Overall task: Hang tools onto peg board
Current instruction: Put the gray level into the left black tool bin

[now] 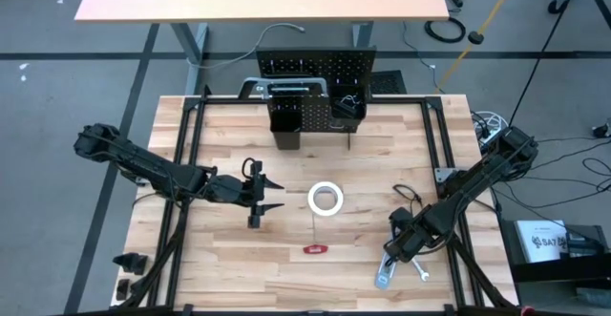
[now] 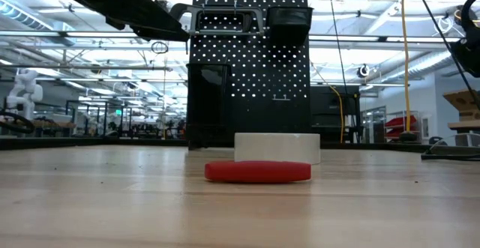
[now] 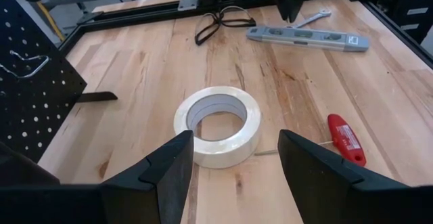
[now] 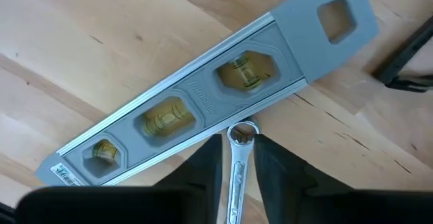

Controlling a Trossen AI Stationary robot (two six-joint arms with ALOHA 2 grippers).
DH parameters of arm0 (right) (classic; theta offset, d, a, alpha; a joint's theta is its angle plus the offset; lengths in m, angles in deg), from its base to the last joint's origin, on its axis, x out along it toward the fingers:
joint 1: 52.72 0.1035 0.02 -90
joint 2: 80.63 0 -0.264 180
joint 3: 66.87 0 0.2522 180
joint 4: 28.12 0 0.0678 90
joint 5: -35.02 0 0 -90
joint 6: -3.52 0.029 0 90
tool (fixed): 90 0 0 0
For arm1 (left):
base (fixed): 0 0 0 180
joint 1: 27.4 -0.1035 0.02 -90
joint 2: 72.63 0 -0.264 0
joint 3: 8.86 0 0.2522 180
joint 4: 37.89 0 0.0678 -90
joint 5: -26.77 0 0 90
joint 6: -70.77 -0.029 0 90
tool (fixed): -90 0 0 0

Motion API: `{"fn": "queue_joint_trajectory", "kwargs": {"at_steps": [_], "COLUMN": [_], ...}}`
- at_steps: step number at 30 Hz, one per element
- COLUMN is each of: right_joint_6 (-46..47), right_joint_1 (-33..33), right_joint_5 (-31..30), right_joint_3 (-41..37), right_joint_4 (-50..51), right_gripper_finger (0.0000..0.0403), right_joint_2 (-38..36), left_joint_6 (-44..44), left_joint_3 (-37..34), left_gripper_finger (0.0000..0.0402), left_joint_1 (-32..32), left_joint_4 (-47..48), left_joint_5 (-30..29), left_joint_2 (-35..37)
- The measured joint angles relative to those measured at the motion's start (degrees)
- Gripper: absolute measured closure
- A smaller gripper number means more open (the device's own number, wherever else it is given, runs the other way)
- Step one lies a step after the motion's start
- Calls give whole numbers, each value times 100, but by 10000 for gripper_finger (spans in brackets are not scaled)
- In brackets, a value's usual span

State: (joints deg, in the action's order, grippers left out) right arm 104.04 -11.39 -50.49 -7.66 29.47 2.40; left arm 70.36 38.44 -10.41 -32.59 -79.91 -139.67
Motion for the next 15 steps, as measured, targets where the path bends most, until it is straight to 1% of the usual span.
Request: {"fn": "queue_joint_trajectory", "kwargs": {"at_steps": [4,12,15], "right_joint_6": [94,231,235], "right_joint_1": [15,164,245], "right_joint_5": [9,-18,-159], "right_joint_3": [0,0,-2], "right_joint_4": [30,63,-61], "right_gripper_finger": [309,315,310], "right_joint_2": [0,2,2], "left_joint_6": [0,2,13], "left_joint_3": [0,0,0], "left_gripper_finger": [181,181,181], "left_joint_1": [0,1,0], "left_joint_4": [1,0,-10], "left_joint_5": [0,7,171], "left_joint_2": [0,0,-9]}}
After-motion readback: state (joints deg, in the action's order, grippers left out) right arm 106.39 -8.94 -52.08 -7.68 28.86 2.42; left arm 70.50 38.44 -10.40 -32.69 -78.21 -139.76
